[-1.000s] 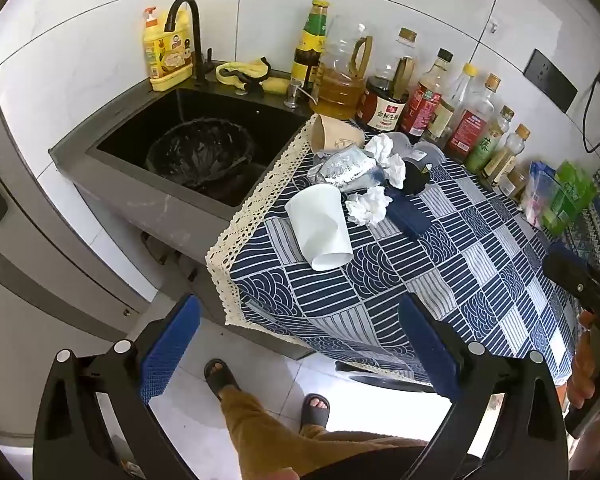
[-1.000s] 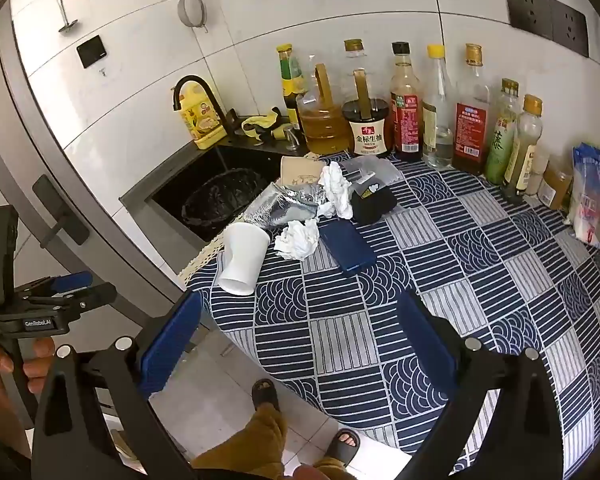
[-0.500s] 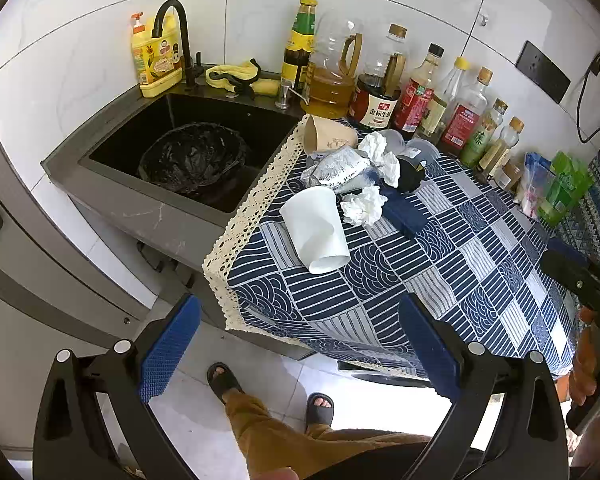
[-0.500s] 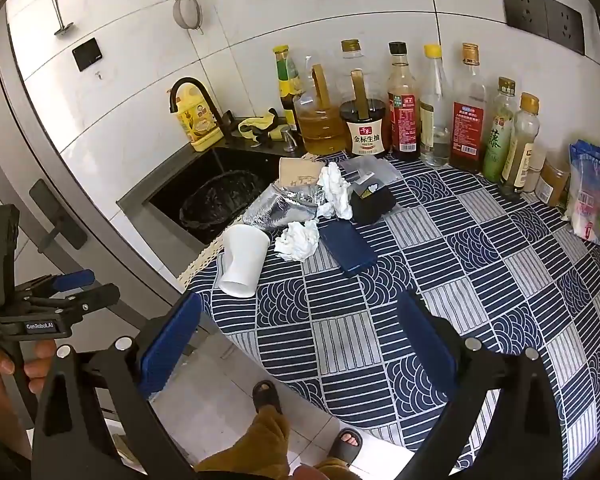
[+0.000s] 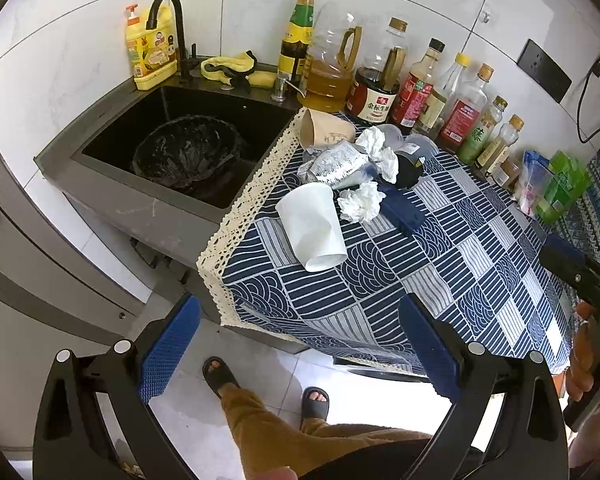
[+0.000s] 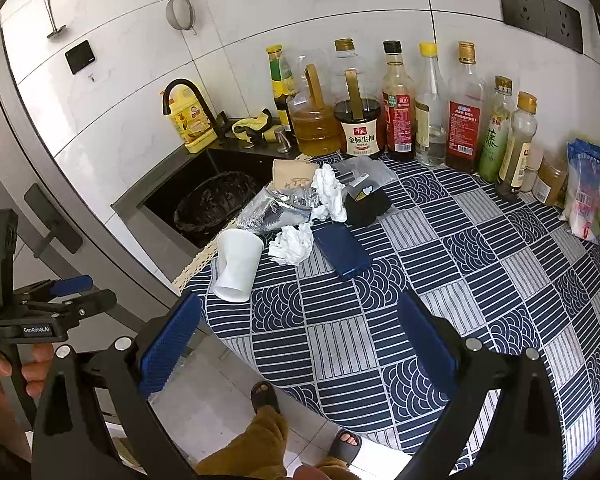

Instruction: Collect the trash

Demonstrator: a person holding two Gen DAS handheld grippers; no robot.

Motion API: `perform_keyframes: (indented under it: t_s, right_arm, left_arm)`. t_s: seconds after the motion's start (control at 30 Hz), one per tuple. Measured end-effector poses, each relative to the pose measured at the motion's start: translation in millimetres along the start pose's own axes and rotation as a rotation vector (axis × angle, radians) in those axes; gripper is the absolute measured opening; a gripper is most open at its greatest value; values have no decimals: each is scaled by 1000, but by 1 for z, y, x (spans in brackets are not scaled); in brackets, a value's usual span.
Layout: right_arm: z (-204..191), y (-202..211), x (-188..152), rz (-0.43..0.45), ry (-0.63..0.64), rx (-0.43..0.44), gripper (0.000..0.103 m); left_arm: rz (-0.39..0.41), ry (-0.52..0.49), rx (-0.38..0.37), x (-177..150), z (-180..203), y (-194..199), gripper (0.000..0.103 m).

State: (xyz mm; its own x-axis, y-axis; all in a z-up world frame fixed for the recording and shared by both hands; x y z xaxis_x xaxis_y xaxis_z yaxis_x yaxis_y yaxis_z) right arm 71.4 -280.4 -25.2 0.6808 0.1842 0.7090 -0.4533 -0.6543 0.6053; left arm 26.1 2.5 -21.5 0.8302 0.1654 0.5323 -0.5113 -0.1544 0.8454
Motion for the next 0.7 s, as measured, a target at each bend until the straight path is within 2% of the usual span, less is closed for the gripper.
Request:
perform_keyframes:
  t_s: [0.7]
  right_arm:
    - [0, -8, 2, -27, 34, 13, 98]
  left_arm:
    - [-19, 3, 3, 7, 12, -5, 96]
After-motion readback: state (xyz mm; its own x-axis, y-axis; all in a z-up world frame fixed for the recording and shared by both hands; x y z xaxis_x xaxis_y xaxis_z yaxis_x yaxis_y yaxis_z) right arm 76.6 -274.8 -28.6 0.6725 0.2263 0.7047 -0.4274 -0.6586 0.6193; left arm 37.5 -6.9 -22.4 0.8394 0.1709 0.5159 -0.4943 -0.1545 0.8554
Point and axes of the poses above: each gripper's, at about its wrist camera, not at the fingertips, and y roughly against the way its jaws point, z to its right, x to its top, the point moved 2 cm from there along -y, roughly the way its jaws point, and after that the axes turned 13 degrees about x, right-handed, at the moved point
